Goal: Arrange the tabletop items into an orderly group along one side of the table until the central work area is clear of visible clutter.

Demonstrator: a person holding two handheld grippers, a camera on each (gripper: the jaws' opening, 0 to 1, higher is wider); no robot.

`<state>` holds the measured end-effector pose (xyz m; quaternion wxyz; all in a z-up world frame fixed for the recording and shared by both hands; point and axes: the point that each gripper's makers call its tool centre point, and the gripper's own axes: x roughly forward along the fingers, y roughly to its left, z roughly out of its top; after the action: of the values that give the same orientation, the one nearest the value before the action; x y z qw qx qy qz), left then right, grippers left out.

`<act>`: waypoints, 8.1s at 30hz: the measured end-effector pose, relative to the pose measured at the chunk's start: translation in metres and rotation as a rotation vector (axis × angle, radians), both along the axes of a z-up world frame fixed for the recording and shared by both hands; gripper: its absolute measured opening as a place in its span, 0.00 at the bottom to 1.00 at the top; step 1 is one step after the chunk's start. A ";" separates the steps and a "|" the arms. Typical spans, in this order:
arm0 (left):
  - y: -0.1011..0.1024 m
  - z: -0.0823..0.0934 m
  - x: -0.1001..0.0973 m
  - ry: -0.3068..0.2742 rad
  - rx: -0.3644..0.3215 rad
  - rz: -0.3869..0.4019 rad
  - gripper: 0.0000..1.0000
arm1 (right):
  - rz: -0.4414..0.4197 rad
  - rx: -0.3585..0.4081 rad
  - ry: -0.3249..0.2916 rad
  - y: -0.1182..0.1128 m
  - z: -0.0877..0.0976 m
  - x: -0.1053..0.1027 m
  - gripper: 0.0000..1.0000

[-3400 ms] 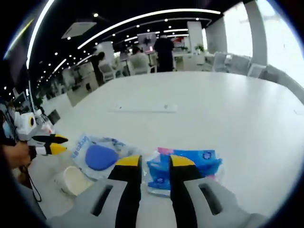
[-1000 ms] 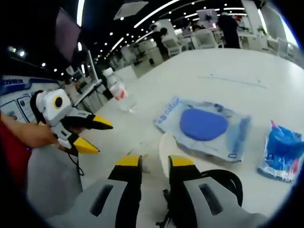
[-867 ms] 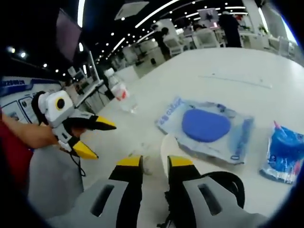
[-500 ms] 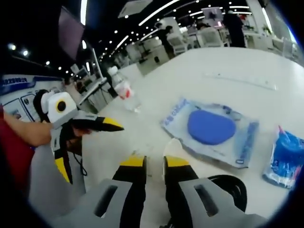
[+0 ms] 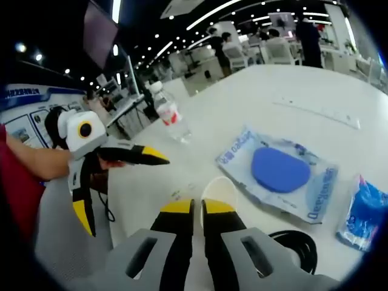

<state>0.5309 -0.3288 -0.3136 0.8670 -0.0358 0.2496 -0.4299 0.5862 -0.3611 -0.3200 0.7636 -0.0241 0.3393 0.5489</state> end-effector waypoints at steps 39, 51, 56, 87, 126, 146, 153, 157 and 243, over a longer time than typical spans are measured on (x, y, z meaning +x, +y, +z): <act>0.009 0.061 0.017 -0.338 0.014 0.008 0.66 | 0.442 -0.297 -0.477 0.060 0.104 -0.078 0.02; 0.007 0.070 0.017 -0.375 0.003 -0.009 0.55 | 0.485 -0.361 -0.521 0.065 0.106 -0.080 0.02; 0.007 0.074 0.017 -0.393 0.000 -0.008 0.52 | 0.494 -0.360 -0.509 0.067 0.107 -0.083 0.02; 0.005 0.078 0.013 -0.427 0.015 -0.028 0.44 | 0.498 -0.388 -0.541 0.068 0.102 -0.089 0.10; 0.010 0.068 0.018 -0.394 0.032 -0.006 0.43 | 0.105 0.029 -0.454 0.043 0.125 -0.068 0.66; 0.015 0.064 0.020 -0.384 0.045 0.015 0.43 | -0.071 0.192 -0.458 0.025 0.109 -0.063 0.93; 0.018 0.061 0.022 -0.378 0.055 0.032 0.43 | -0.180 0.267 -0.511 0.015 0.120 -0.051 1.00; 0.021 0.060 0.024 -0.374 0.061 0.049 0.43 | -0.217 0.290 -0.507 0.009 0.116 -0.051 1.00; 0.112 -0.024 0.149 -0.310 0.204 0.545 0.43 | -0.204 0.227 -0.382 0.001 0.064 -0.051 0.95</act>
<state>0.6795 -0.2171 -0.3379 0.9769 0.0518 0.1378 -0.1551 0.5355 -0.3605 -0.2560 0.8631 -0.0071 0.1255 0.4891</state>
